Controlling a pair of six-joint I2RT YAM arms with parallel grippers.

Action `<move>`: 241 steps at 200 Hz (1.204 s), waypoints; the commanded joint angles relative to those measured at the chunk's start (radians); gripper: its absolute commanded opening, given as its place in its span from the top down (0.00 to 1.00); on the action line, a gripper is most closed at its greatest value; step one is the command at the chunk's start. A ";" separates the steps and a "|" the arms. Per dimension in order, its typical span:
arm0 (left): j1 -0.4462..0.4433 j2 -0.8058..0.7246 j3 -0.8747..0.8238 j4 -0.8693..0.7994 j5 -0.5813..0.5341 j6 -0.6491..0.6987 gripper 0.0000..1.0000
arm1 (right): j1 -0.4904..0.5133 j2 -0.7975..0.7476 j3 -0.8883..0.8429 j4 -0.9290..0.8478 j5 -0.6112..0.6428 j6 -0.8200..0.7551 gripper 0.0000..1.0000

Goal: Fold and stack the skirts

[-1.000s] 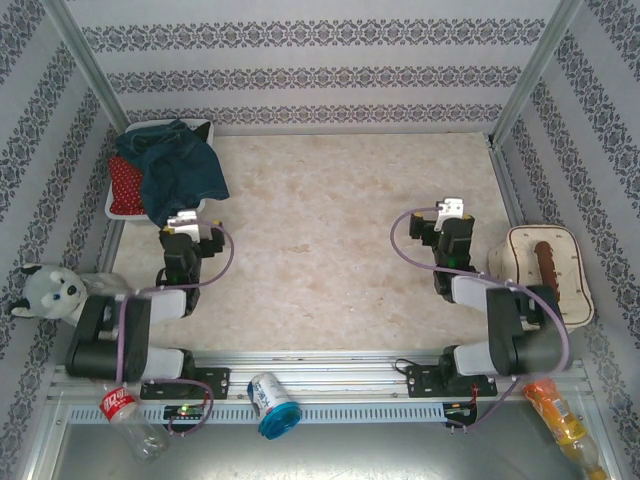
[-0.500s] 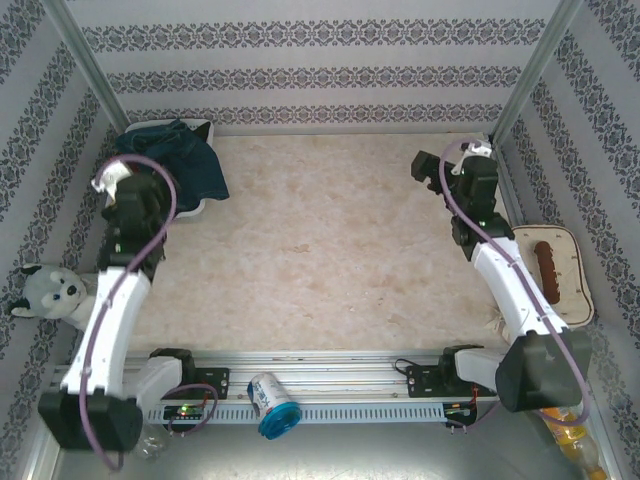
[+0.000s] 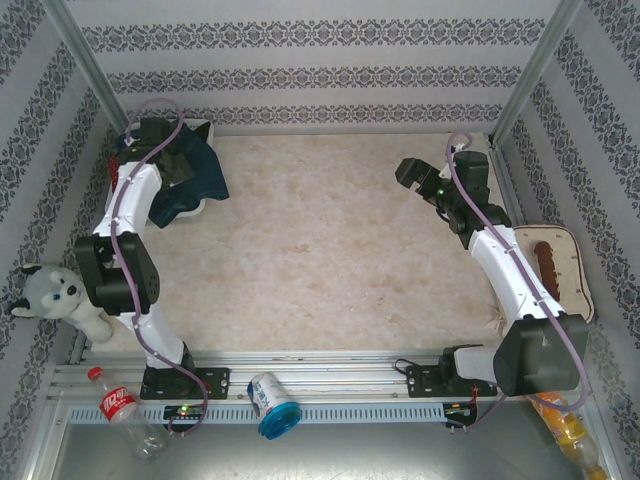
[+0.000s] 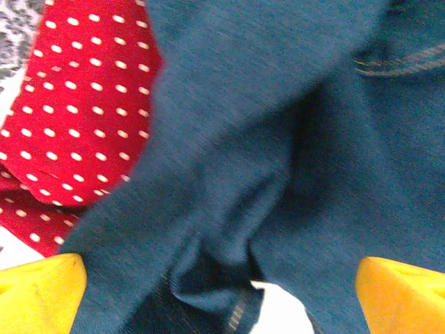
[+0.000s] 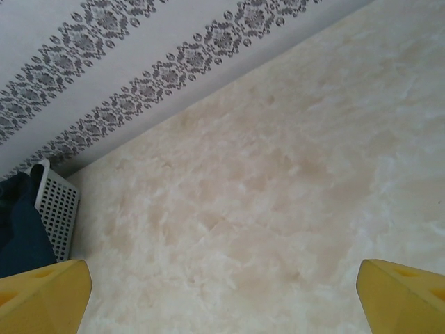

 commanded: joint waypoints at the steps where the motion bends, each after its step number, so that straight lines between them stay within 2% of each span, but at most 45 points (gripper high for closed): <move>1: 0.078 0.055 0.080 -0.055 0.028 0.074 0.00 | 0.008 -0.030 0.011 -0.044 -0.022 -0.010 0.02; 28: 0.111 0.172 0.171 -0.058 0.144 0.160 0.00 | 0.008 -0.029 0.013 -0.052 -0.022 -0.008 0.02; 33: 0.113 0.194 0.188 -0.053 0.166 0.176 0.04 | 0.008 -0.029 0.013 -0.050 -0.022 -0.006 0.02; 42: 0.113 0.228 0.230 -0.053 0.193 0.203 0.18 | 0.008 -0.028 0.012 -0.049 -0.022 -0.001 0.02; 56: 0.113 0.267 0.306 -0.066 0.228 0.219 0.51 | 0.008 -0.026 0.017 -0.048 -0.029 0.006 0.02; 67: 0.112 0.265 0.354 -0.060 0.265 0.225 0.72 | 0.009 -0.027 0.022 -0.048 -0.036 0.012 0.02; 83: 0.104 0.216 0.381 -0.004 0.306 0.217 0.92 | 0.010 -0.034 0.023 -0.041 -0.047 0.013 0.02; 98: 0.094 0.147 0.378 0.072 0.362 0.208 0.99 | 0.010 -0.038 0.017 -0.031 -0.052 0.015 0.02; 128: 0.017 0.043 0.411 0.119 0.466 0.245 1.00 | 0.011 -0.044 0.005 -0.021 -0.052 0.030 0.02; 172: -0.279 -0.003 0.462 0.029 0.497 0.427 1.00 | 0.013 -0.035 -0.011 -0.008 -0.052 0.052 0.02; 210: -0.544 0.057 0.452 -0.068 0.503 0.584 1.00 | 0.002 -0.019 -0.023 -0.014 -0.033 0.096 0.02; 241: -0.719 0.168 0.431 -0.182 0.478 0.718 1.00 | -0.020 -0.014 -0.057 -0.035 0.025 0.141 0.02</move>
